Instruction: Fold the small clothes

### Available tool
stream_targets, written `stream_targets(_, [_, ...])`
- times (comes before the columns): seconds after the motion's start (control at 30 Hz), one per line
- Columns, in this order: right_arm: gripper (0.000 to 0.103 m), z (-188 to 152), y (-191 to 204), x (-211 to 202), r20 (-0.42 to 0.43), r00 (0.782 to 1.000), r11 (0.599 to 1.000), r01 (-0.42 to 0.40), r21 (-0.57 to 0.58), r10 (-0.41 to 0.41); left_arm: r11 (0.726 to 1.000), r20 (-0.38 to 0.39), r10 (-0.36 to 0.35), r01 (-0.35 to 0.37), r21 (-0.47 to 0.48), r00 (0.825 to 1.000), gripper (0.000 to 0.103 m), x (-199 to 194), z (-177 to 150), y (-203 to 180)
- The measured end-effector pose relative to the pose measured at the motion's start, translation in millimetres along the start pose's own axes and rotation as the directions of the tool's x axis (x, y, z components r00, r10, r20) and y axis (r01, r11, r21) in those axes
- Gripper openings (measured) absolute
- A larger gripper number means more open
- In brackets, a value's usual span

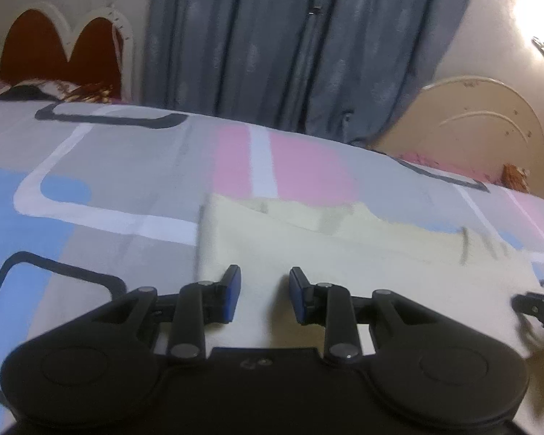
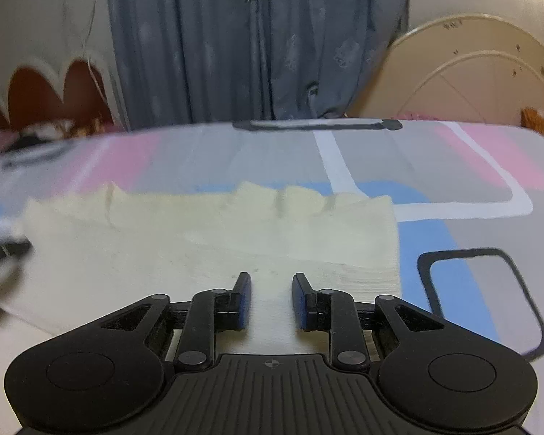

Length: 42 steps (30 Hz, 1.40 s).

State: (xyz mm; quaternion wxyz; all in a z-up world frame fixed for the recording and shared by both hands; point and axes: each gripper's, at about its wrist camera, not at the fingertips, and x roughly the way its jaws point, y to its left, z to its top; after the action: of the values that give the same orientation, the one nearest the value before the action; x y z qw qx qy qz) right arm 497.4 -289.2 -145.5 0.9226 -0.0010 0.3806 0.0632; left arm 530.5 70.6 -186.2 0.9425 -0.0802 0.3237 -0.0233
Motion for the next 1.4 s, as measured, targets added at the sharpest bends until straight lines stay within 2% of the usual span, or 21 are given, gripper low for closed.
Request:
stream_targets(0.1, [0.025, -0.5, -11.2, 1.4, 0.009, 1.000, 1.000, 0.007, 0.024, -0.007, 0.999, -0.001, 0.002, -0.002, -0.039, 1.000, 0.028, 2.8, 5.1, 6.2])
stream_targets(0.23, [0.025, 4.8, -9.8, -6.3, 0.031, 0.999, 0.998, -0.033, 0.057, 0.031, 1.000, 0.010, 0.005, -0.005, -0.011, 1.000, 0.029, 5.3, 11.6, -1.0])
stream_targets(0.37, [0.025, 8.1, 7.2, -10.4, 0.060, 0.997, 0.999, -0.038, -0.011, 0.039, 1.000, 0.003, 0.021, -0.021, -0.001, 1.000, 0.032, 14.1, 13.8, -5.6])
stream_targets(0.43, [0.025, 6.0, 9.8, -1.2, 0.029, 1.000, 0.999, 0.003, -0.050, -0.002, 0.999, -0.001, 0.032, -0.032, 0.014, 0.999, 0.033, 16.0, 11.6, -6.8])
stream_targets(0.47, [0.025, 4.7, 6.5, 4.1, 0.008, 1.000, 0.999, 0.018, -0.048, -0.018, 0.999, 0.000, 0.040, -0.040, 0.035, 0.999, 0.034, 15.9, 10.6, -8.7])
stream_targets(0.53, [0.025, 1.2, -7.9, 5.4, 0.016, 1.000, 1.000, -0.002, 0.004, 0.002, 0.996, -0.004, 0.051, -0.051, 0.067, 0.999, 0.034, 14.6, 10.1, -12.3])
stream_targets(0.73, [0.025, 2.5, -16.4, -6.1, 0.005, 1.000, 0.999, 0.024, 0.024, -0.024, 0.997, -0.029, 0.061, -0.060, 0.048, 0.998, 0.032, 8.1, 13.7, -13.6])
stream_targets(0.83, [0.025, 1.0, -16.4, -17.3, 0.012, 1.000, 0.999, 0.009, 0.047, -0.010, 0.997, -0.030, 0.064, -0.063, 0.053, 0.997, 0.034, 1.1, 11.4, -16.9])
stream_targets(1.1, [0.025, -3.0, 3.6, -33.6, 0.016, 0.998, 0.998, -0.055, 0.033, 0.054, 0.998, -0.038, 0.016, -0.014, 0.061, 0.999, 0.036, -20.4, 5.4, -35.1])
stream_targets(1.33, [0.025, -7.1, 31.3, -39.1, 0.012, 0.994, 0.994, -0.108, -0.002, 0.108, 0.994, -0.059, -0.045, 0.051, 0.092, 0.997, 0.036, -35.3, -12.6, -59.8])
stream_targets(1.4, [0.025, -10.6, 35.2, -38.9, 0.005, 0.995, 0.995, -0.102, -0.025, 0.102, 0.992, -0.069, -0.046, 0.054, 0.113, 0.997, 0.040, -37.2, -21.1, -64.2])
